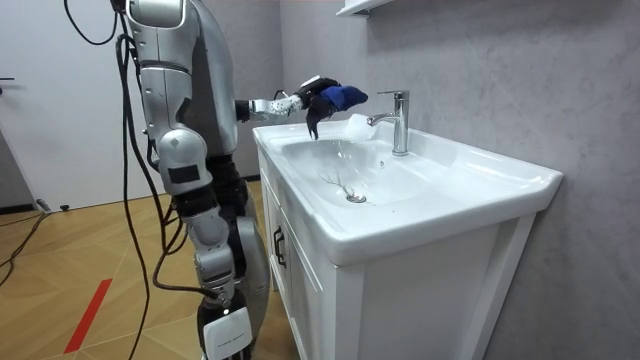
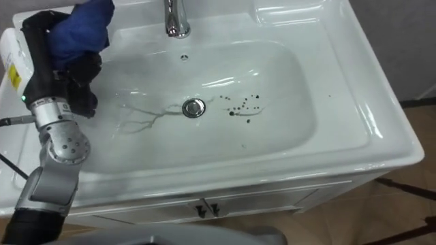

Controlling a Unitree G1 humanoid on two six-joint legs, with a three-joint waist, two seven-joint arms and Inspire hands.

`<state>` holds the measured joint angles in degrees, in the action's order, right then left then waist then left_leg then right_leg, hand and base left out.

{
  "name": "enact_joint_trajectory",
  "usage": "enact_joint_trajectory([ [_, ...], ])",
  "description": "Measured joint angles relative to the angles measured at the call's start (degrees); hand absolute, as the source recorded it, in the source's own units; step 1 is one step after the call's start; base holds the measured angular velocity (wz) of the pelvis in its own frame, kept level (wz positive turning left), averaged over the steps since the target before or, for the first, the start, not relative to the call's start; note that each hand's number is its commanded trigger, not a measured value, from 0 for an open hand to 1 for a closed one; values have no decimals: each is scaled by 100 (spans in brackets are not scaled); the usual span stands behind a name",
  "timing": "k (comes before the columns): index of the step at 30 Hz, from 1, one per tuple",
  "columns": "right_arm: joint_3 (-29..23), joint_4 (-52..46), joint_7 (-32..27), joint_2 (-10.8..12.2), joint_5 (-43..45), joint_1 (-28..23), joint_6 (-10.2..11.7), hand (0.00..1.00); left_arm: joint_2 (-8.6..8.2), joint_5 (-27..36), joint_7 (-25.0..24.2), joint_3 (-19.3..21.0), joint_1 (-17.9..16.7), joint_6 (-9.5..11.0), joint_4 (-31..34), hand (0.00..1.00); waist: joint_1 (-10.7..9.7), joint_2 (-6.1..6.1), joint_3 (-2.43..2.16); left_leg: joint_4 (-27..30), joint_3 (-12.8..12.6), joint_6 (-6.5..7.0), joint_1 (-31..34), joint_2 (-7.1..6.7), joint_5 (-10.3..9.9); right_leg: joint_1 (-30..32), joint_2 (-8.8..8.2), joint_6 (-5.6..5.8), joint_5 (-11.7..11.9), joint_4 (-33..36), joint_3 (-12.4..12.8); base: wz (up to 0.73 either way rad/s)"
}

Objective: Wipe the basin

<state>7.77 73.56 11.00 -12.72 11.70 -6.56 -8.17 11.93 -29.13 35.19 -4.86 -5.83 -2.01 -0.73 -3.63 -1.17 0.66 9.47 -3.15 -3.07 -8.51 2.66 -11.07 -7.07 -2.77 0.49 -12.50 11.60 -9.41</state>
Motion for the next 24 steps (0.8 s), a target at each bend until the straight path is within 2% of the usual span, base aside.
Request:
enact_joint_trajectory([
  [5,1,-56,157,1,114,11,-5,0,0,-211,-100,-68,-67,-4,-162,100,-76,-6,-4,5,-1,0,18,0,0,48,1,0,0,-2,-1,0],
  [9,-1,-76,291,2,115,10,-10,0,2,-314,-300,-106,-67,-13,-543,100,-95,-11,-9,4,-7,0,11,0,0,48,0,0,0,8,-1,0],
  [14,-1,-79,291,8,165,-9,-68,0,5,-319,-516,-106,-67,-115,-959,100,-84,-8,-15,3,-9,1,13,0,-1,47,0,0,1,10,0,0],
  [18,6,-28,244,10,171,-7,-70,0,11,-533,-607,-112,-67,-278,-1332,100,-87,-33,-34,2,-4,1,-12,0,-1,20,0,2,4,9,-9,0],
  [20,14,-23,188,11,173,-6,-121,0,33,-576,-633,-181,-68,-370,-1465,100,-89,-58,-56,3,-4,1,-16,0,-1,16,-1,2,4,12,-10,0],
  [22,13,-6,150,11,167,42,-201,0,38,-885,-720,-236,-66,-459,-1661,100,-97,-88,-76,2,-6,1,-24,2,0,-8,-1,1,5,32,-14,0],
  [24,11,-6,137,9,166,43,-193,0,45,-1078,-806,-235,-64,-548,-1794,100,-119,-83,-71,2,-8,1,-52,4,0,-10,0,0,6,36,-16,0],
])
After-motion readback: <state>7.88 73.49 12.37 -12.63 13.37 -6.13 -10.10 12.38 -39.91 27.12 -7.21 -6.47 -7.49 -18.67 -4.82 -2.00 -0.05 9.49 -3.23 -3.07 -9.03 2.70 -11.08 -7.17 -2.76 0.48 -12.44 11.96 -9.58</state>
